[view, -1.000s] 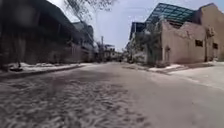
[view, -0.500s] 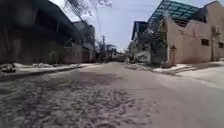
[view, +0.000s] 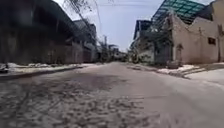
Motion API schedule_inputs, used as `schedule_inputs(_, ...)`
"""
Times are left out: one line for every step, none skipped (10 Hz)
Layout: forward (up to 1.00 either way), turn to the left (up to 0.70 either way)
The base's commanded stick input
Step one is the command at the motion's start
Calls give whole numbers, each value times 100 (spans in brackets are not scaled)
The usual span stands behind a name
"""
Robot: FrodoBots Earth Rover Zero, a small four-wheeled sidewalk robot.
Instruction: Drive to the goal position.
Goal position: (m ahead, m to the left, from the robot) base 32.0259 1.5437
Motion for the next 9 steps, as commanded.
schedule_inputs(100, 0)
schedule_inputs(100, 0)
schedule_inputs(100, 0)
schedule_inputs(100, 0)
schedule_inputs(100, 0)
schedule_inputs(100, 0)
schedule_inputs(100, 0)
schedule_inputs(100, 0)
schedule_inputs(100, 0)
